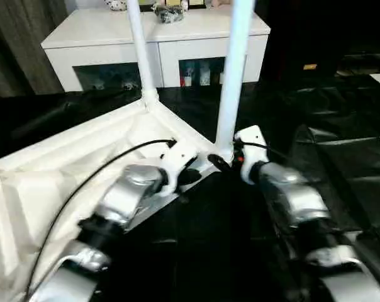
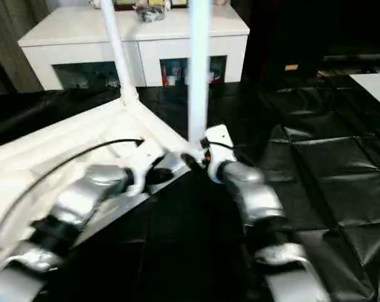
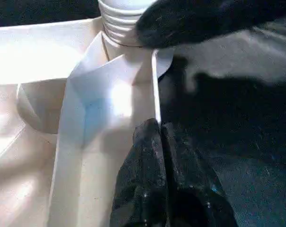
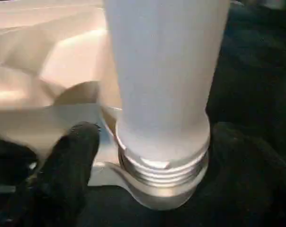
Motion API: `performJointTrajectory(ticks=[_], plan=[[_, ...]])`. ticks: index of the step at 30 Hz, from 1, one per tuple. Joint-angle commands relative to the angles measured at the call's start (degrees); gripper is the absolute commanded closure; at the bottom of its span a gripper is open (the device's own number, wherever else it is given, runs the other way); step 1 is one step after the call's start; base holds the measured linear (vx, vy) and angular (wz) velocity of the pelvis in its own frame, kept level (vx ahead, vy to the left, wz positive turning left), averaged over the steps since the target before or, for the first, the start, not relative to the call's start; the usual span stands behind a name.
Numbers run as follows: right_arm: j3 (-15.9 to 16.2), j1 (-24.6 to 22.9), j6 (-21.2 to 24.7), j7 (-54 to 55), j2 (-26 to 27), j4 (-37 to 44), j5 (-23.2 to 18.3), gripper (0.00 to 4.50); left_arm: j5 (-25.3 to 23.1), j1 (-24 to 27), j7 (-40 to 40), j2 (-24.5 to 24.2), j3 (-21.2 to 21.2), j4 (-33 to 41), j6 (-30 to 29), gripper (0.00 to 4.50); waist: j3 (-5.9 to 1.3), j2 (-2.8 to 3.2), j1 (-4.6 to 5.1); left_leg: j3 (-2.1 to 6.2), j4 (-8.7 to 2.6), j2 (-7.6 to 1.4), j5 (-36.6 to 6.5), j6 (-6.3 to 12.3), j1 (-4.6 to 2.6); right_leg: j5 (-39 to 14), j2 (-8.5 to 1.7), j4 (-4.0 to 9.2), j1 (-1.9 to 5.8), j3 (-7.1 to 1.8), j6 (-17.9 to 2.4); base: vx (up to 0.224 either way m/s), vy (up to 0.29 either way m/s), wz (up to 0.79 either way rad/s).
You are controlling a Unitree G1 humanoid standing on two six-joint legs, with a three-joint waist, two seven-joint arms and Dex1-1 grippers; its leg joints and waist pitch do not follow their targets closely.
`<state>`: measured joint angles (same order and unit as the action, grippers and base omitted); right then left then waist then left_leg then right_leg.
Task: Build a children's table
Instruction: Rotate leg to tighten
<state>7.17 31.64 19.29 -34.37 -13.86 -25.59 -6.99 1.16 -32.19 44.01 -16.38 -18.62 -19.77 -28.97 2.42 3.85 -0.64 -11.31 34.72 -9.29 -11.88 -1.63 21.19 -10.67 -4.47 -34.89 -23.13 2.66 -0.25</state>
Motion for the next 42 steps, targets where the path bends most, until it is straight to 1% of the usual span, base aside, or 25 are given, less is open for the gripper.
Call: performJointTrajectory(ticks=[1, 2, 3, 4, 5, 6, 8, 9, 11, 12, 13, 15, 17, 18, 20, 21, 24, 26, 28, 30, 33, 35, 38, 41, 42], plan=[[1.4, -0.8, -0.8, -5.4, -1.4, 3.1, -1.2, 0.36, -0.4, 1.9, 4.0, -2.2, -2.5, 0.1, -1.6, 4.50, -3.41, -0.53, -0.79, 2.01, -4.14, -3.63, -9.4, 4.30, -0.23, -6.0, -4.12, 3.91, 3.16, -2.31, -15.2, 0.000, 0.000, 0.00], [3.4, -2.8, -2.3, -12.9, -6.2, 7.0, -1.7, 0.36, 0.4, 3.3, 9.5, -5.6, -4.2, 2.8, 0.3, 4.50, -3.46, -0.45, -0.87, 1.98, -4.11, -3.62, -9.1, 4.58, -0.36, -5.5, -3.96, 3.88, 3.06, -2.25, -15.6, 0.000, 0.000, 0.00], [3.9, -3.5, -2.8, -15.2, -7.9, 8.1, -1.8, 0.36, 0.6, 3.8, 11.2, -6.9, -4.8, 3.9, 0.0, 4.50, -3.47, -0.45, -1.15, 1.86, -4.02, -3.75, -8.4, 5.00, -0.36, -4.1, -4.02, 3.62, 3.13, -2.38, -15.7, 0.000, 0.000, 0.00], [4.1, -3.9, -3.0, -16.7, -9.1, 8.8, -1.9, 0.36, 0.6, 4.2, 12.7, -8.0, -5.2, 4.8, 0.7, 4.50, -3.47, -0.40, -1.34, 1.92, -4.06, -3.76, -8.2, 5.14, -0.40, -3.9, -4.04, 3.58, 3.13, -2.30, -16.0, 0.000, 0.000, 0.00], [4.0, -4.1, -3.0, -17.5, -9.8, 9.2, -2.1, 0.36, 0.7, 4.5, 13.4, -8.6, -5.3, 5.5, 0.4, 4.50, -3.42, -0.43, -1.53, 1.76, -4.03, -3.79, -8.3, 5.27, -0.60, -4.0, -3.93, 3.66, 2.93, -2.35, -16.3, 0.000, 0.000, 0.00], [3.8, -4.3, -2.9, -18.2, -10.4, 9.5, -2.4, 0.36, 0.8, 4.7, 14.0, -9.2, -5.3, 6.0, 0.1, 4.50, -3.33, -0.41, -1.53, 1.75, -4.08, -3.71, -8.4, 5.19, -0.54, -4.5, -3.90, 3.69, 2.92, -2.32, -16.4, 0.000, 0.000, 0.00], [3.7, -4.4, -2.9, -19.6, -11.2, 10.0, -2.7, 0.36, 1.0, 5.1, 14.7, -9.8, -5.1, 6.8, 0.1, 4.50, -2.99, -0.40, -1.57, 1.76, -4.37, -3.74, -11.8, 3.72, -0.74, -10.1, -3.95, 4.20, 2.74, -2.35, -16.0, 0.000, 0.000, 0.00], [3.8, -4.5, -2.9, -19.9, -11.3, 10.2, -2.6, 0.36, 0.7, 5.1, 14.5, -10.0, -5.1, 6.9, 0.6, 4.50, -2.93, -0.41, -1.56, 1.83, -4.51, -3.82, -12.9, 2.89, -0.82, -11.9, -3.94, 4.36, 2.68, -2.43, -15.4, 0.000, 0.000, 0.00], [4.0, -4.6, -2.9, -20.3, -11.5, 10.6, -2.5, 0.36, 0.5, 5.2, 13.6, -9.9, -4.6, 6.7, 0.6, 4.50, -2.92, -0.28, -1.49, 1.86, -4.64, -3.80, -13.9, 1.97, -1.01, -13.0, -3.83, 4.41, 2.50, -2.47, -15.0, 0.000, 0.000, 0.00], [4.3, -4.6, -2.8, -20.5, -11.6, 11.0, -2.5, 0.36, 0.7, 5.0, 12.7, -9.5, -4.1, 6.2, 0.5, 4.50, -3.01, -0.37, -1.44, 1.89, -4.61, -3.75, -13.8, 1.64, -0.93, -12.4, -3.81, 4.36, 2.60, -2.50, -14.9, 0.000, 0.000, 0.00], [4.5, -4.7, -2.7, -20.5, -11.6, 11.3, -2.5, 0.25, 0.8, 4.8, 11.8, -9.1, -3.6, 5.8, 0.3, 4.07, -3.04, -0.40, -1.44, 1.89, -4.60, -3.73, -13.4, 1.61, -0.88, -11.9, -3.83, 4.33, 2.63, -2.52, -14.9, 0.000, 0.000, 0.00], [4.8, -4.8, -2.8, -21.0, -11.6, 11.7, -2.6, 0.25, 1.0, 4.6, 11.9, -9.2, -3.5, 5.7, -0.1, 3.97, -3.12, -0.46, -1.49, 1.84, -4.48, -3.65, -12.6, 1.81, -0.82, -10.7, -3.86, 4.25, 2.69, -2.53, -15.1, 0.000, 0.000, 0.00], [5.0, -4.7, -2.8, -21.6, -11.3, 11.9, -2.5, 0.25, -0.1, 4.6, 12.1, -9.6, -3.8, 5.6, 1.0, 3.91, -3.29, -0.46, -1.57, 1.83, -4.28, -3.54, -11.0, 2.62, -0.61, -8.8, -3.87, 4.09, 2.82, -2.52, -15.1, 0.000, 0.000, 0.00], [5.0, -4.7, -2.9, -21.7, -11.3, 11.9, -2.5, 0.25, -0.2, 4.6, 12.3, -9.7, -3.9, 5.5, 1.1, 3.79, -3.34, -0.35, -1.61, 1.87, -4.27, -3.61, -10.6, 2.81, -0.63, -8.2, -3.88, 3.99, 2.81, -2.50, -15.2, 0.000, 0.000, 0.00], [5.0, -4.7, -2.9, -21.9, -11.3, 11.9, -2.4, 0.25, -0.4, 4.6, 12.4, -9.8, -4.0, 5.4, 1.3, 3.79, -3.42, -0.37, -1.67, 1.88, -4.20, -3.65, -9.2, 3.47, -0.57, -6.1, -3.89, 3.83, 2.86, -2.40, -15.8, 0.000, 0.000, 0.00], [4.9, -4.6, -3.0, -21.9, -11.3, 11.9, -2.3, 0.25, -0.4, 4.6, 12.3, -9.8, -3.9, 5.3, 1.4, 3.79, -3.41, -0.18, -1.68, 1.90, -4.18, -3.66, -9.2, 3.52, -0.55, -5.9, -3.89, 3.78, 2.85, -2.40, -15.9, 0.000, 0.000, 0.00], [4.8, -4.7, -3.0, -22.0, -11.3, 11.9, -2.3, 0.25, 0.0, 4.6, 12.2, -9.6, -3.4, 4.8, 1.3, 3.79, -3.28, -0.29, -1.63, 1.85, -4.26, -3.62, -10.5, 3.25, -0.60, -7.1, -3.85, 3.94, 2.86, -2.36, -16.1, 0.000, 0.000, 0.00], [5.0, -4.9, -3.0, -22.3, -11.5, 12.0, -2.5, 0.25, 0.1, 4.6, 11.8, -9.5, -3.0, 4.6, 1.7, 4.04, -3.26, -0.26, -1.64, 1.91, -4.33, -3.65, -11.3, 2.86, -0.63, -8.6, -3.89, 4.05, 2.88, -2.39, -15.7, 0.000, 0.000, 0.00], [5.4, -5.1, -3.0, -22.8, -11.9, 12.1, -2.2, 0.25, 0.3, 4.5, 11.6, -9.2, -2.6, 4.2, 2.2, 4.13, -3.26, -0.33, -1.62, 1.89, -4.32, -3.64, -11.2, 2.72, -0.63, -8.6, -3.88, 4.07, 2.86, -2.41, -15.6, 0.000, 0.000, 0.00], [6.3, -5.6, -2.9, -24.0, -12.7, 12.2, -1.6, 0.25, 0.6, 4.3, 11.4, -8.8, -2.0, 3.7, 2.6, 4.42, -3.27, -0.30, -1.67, 1.90, -4.30, -3.63, -11.1, 2.72, -0.62, -8.5, -3.85, 4.05, 2.88, -2.40, -15.6, 0.000, 0.000, 0.00], [6.8, -5.7, -3.3, -24.2, -12.9, 11.6, -0.9, 0.25, 0.9, 4.3, 11.4, -8.5, -1.6, 3.6, 3.0, 4.42, -3.28, -0.25, -1.72, 1.90, -4.27, -3.66, -11.1, 2.83, -0.65, -8.5, -3.88, 4.05, 2.85, -2.40, -15.6, 0.000, 0.000, 0.00], [6.8, -5.2, -3.8, -23.6, -12.4, 10.2, -0.4, 0.25, 1.6, 4.6, 10.9, -7.8, -0.9, 3.6, 4.1, 4.42, -3.30, -0.44, -1.68, 1.89, -4.25, -3.64, -11.0, 2.87, -0.59, -8.5, -3.94, 4.07, 2.90, -2.42, -15.6, 0.000, 0.000, 0.00], [7.1, -4.4, -4.5, -22.7, -12.0, 8.7, 0.7, 0.25, 2.6, 4.8, 10.3, -6.9, 0.1, 3.6, 6.2, 4.42, -3.24, -0.50, -1.66, 1.87, -4.22, -3.61, -11.1, 3.01, -0.57, -9.4, -3.96, 4.19, 2.85, -2.42, -15.6, 0.000, 0.000, 0.00], [7.0, -4.1, -4.6, -22.4, -11.7, 8.0, 0.7, 0.25, 2.9, 5.0, 10.2, -6.6, 0.5, 3.7, 6.9, 4.42, -3.28, -0.52, -1.70, 1.85, -4.15, -3.58, -10.5, 3.26, -0.53, -9.6, -3.94, 4.13, 2.88, -2.44, -15.4, 0.000, 0.000, 0.00], [6.9, -3.8, -4.8, -22.1, -11.4, 7.4, 0.7, 0.25, 3.4, 5.2, 10.0, -6.1, 1.1, 3.6, 8.1, 4.42, -3.30, -0.64, -1.70, 1.85, -4.12, -3.57, -10.4, 3.43, -0.49, -9.6, -3.96, 4.16, 2.89, -2.43, -15.3, 0.000, 0.000, 0.00]])
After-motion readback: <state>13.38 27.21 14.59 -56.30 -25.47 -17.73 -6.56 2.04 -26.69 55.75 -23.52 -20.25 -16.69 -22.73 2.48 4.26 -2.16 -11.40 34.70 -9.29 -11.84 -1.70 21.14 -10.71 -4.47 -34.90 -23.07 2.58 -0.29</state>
